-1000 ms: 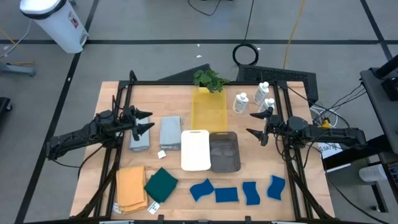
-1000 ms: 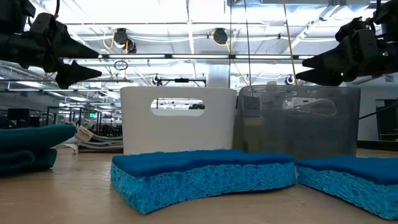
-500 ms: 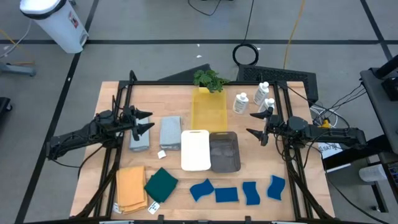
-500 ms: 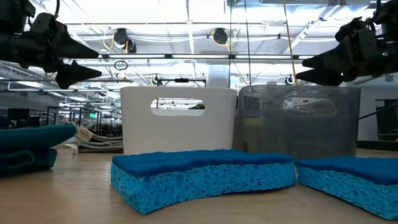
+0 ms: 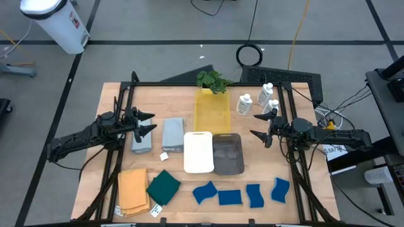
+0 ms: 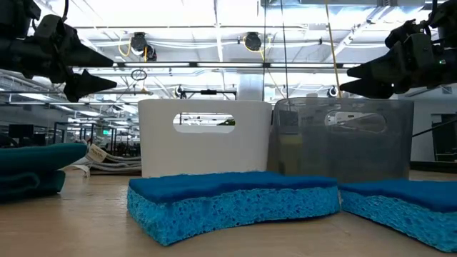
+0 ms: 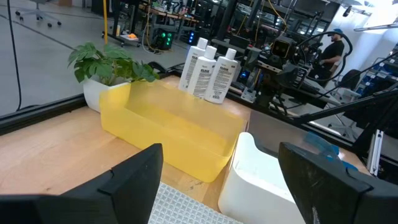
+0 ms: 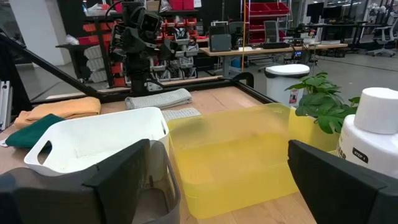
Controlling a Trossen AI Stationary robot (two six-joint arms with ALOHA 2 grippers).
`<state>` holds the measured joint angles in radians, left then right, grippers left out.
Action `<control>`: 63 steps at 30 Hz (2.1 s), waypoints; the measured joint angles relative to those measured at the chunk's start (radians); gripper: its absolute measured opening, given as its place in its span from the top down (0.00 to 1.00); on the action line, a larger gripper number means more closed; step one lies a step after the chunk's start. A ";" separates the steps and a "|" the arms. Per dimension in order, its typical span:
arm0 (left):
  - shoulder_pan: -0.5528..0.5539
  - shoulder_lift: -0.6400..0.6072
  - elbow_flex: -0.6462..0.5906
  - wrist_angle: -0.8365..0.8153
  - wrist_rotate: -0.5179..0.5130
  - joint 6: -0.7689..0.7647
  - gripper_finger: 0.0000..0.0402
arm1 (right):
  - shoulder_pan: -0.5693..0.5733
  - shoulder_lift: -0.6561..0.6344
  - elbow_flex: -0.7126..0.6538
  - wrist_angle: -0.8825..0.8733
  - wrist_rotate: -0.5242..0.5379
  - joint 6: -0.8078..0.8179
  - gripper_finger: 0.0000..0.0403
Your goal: Pick & Place Kitchen Items
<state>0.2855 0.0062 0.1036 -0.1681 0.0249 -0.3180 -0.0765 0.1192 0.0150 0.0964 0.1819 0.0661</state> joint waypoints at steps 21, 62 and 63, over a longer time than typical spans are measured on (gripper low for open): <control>0.000 0.000 0.000 0.000 0.000 0.000 0.19 | 0.162 0.372 0.004 0.718 -0.049 0.431 0.11; 0.000 0.000 0.000 0.007 0.000 0.000 0.19 | 0.869 1.238 0.938 -0.811 -0.300 1.925 0.11; 0.000 0.000 0.000 0.007 0.000 0.000 0.19 | 0.879 1.238 0.897 -0.737 -0.327 1.954 0.11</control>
<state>0.2852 0.0060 0.1037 -0.1612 0.0250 -0.3180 0.8024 1.3567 0.9119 -0.6410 -0.1454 2.0205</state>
